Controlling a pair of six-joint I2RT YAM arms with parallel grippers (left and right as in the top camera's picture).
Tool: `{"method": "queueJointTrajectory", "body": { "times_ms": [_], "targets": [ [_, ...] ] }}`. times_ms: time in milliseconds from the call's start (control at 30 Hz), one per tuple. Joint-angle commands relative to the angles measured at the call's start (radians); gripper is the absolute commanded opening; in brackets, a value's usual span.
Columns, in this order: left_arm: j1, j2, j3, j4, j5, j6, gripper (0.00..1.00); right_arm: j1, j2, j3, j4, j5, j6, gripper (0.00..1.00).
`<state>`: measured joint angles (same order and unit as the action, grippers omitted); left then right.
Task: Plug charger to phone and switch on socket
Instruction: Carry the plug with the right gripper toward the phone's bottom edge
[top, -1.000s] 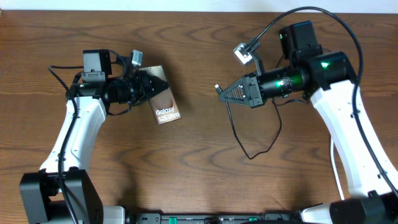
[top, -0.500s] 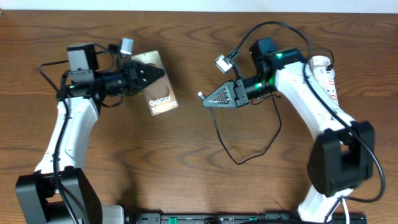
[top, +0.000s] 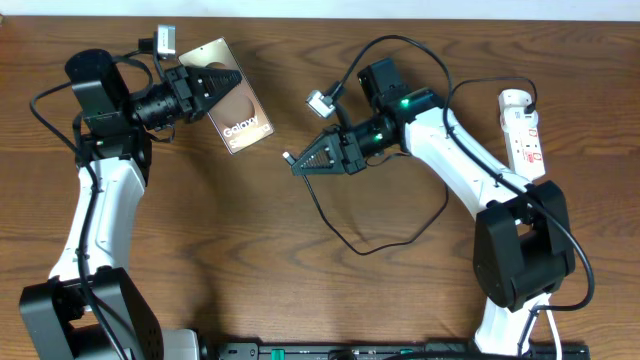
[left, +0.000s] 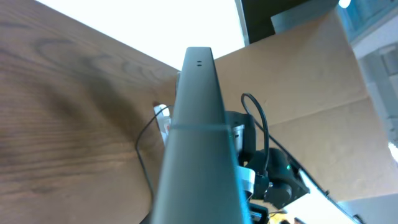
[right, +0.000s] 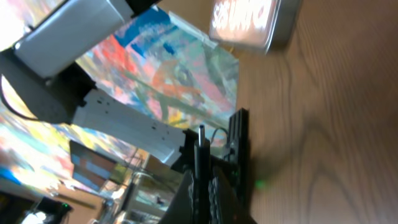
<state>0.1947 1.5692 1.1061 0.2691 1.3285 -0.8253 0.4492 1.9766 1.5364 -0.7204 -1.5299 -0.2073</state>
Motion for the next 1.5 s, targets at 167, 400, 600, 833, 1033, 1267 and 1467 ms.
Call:
{"method": "queueJointTrajectory", "body": {
  "times_ms": [167,400,600,833,1033,1267,1467],
  "targets": [
    [0.007,-0.005,0.015,0.011,0.014,-0.074,0.07,0.019,0.005,0.004,0.145,-0.032,0.155,0.01],
    [0.011,-0.003,0.015,0.01,0.015,-0.074,0.07,0.024,0.005,0.004,0.158,-0.032,0.155,0.01],
    [0.011,-0.003,0.015,0.013,0.014,-0.074,0.07,0.032,0.005,0.004,0.172,-0.032,0.155,0.01],
    [0.009,0.003,0.011,0.101,0.014,-0.074,0.07,0.032,0.005,0.004,0.196,-0.032,0.154,0.01],
    [0.009,0.045,0.01,0.121,0.011,-0.07,0.08,0.032,0.006,0.004,0.217,-0.031,0.154,0.01],
    [0.004,0.095,0.01,0.22,0.031,-0.087,0.07,0.029,0.006,0.004,0.247,-0.031,0.154,0.01],
    [0.004,0.095,0.01,0.377,0.021,-0.208,0.07,0.029,0.006,0.004,0.265,-0.021,0.154,0.01]
  ]
}}
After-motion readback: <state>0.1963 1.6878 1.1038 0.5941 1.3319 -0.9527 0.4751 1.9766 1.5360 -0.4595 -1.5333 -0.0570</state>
